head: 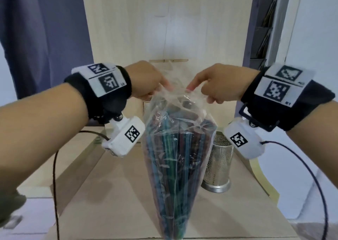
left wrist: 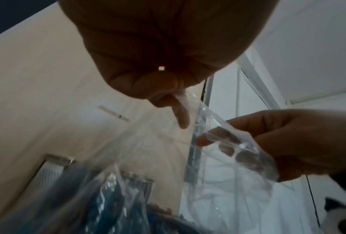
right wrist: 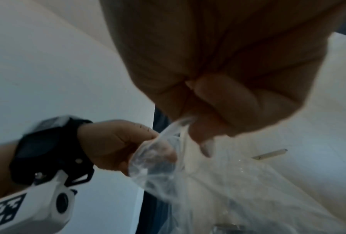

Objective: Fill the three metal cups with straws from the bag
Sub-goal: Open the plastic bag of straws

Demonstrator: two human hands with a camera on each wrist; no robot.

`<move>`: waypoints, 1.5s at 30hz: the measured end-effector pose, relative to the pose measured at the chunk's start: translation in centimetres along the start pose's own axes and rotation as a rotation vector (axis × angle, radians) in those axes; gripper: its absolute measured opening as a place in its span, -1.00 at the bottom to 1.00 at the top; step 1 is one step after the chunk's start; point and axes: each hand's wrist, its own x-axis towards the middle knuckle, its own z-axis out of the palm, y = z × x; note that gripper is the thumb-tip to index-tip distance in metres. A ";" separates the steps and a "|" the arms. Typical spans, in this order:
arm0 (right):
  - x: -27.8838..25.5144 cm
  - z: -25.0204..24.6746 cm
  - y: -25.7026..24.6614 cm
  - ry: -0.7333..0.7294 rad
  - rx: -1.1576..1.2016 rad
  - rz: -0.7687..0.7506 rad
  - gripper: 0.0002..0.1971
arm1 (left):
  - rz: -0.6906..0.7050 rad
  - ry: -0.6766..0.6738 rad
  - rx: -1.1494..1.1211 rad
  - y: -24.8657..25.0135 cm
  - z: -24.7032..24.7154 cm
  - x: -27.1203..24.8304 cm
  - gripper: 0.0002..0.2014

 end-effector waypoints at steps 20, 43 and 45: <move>0.2 2.3 3.0 -0.071 -0.095 0.335 -0.44 | -0.183 0.078 0.071 -4.7 1.2 -1.0 -0.51; -0.6 12.8 6.8 0.114 0.488 0.038 0.01 | 0.142 -0.018 -0.220 -15.4 8.7 -2.1 0.51; -0.7 12.8 6.9 0.128 0.501 -0.044 0.06 | 0.189 -0.005 -0.239 -15.6 8.2 -2.3 0.49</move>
